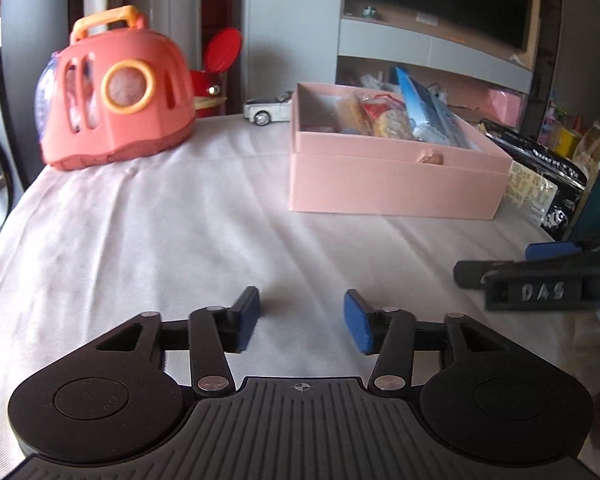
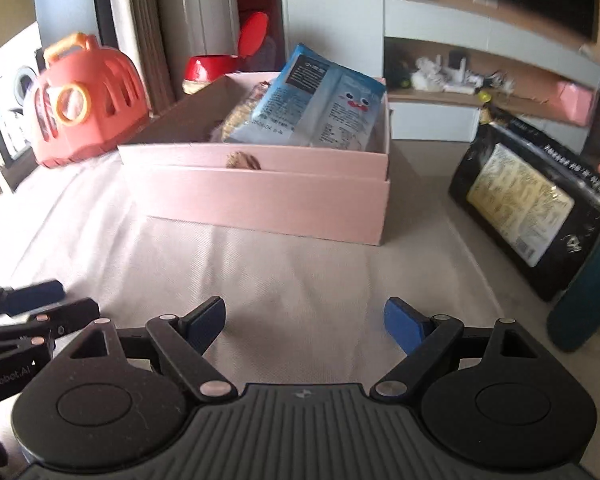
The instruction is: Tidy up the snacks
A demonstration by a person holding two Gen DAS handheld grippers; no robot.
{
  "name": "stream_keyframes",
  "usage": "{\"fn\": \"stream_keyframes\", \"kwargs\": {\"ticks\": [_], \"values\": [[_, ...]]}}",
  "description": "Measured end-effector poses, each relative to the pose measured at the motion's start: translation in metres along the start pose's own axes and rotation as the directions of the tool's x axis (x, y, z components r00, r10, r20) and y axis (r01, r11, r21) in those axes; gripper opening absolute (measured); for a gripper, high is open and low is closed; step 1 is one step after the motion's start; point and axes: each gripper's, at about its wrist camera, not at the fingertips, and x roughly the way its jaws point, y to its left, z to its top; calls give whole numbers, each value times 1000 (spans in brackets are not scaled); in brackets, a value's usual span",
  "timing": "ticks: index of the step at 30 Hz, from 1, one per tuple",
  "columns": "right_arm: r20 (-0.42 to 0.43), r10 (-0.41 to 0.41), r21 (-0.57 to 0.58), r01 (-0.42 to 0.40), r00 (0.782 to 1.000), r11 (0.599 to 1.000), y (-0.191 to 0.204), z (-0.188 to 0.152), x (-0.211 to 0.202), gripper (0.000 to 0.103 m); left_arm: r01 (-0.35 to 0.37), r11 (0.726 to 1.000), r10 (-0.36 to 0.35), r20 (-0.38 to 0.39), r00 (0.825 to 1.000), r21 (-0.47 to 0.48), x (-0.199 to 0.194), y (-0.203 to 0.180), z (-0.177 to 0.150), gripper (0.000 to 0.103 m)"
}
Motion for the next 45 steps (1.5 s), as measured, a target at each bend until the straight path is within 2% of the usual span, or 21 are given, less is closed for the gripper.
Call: {"fn": "stream_keyframes", "kwargs": {"ticks": [8,15,45], "values": [[25,-30,13,30,999,999,0,-12,-1,99,-28,999,28,6,1000,17,7,-13,3,65],[72,-30,24,29,997,999,-3,-17,-2,99,-26,1000,26,11,1000,12,7,-13,3,65],[69,-34,26,32,997,999,-1,-17,-1,101,-18,1000,18,14,1000,6,8,-11,4,65]]}}
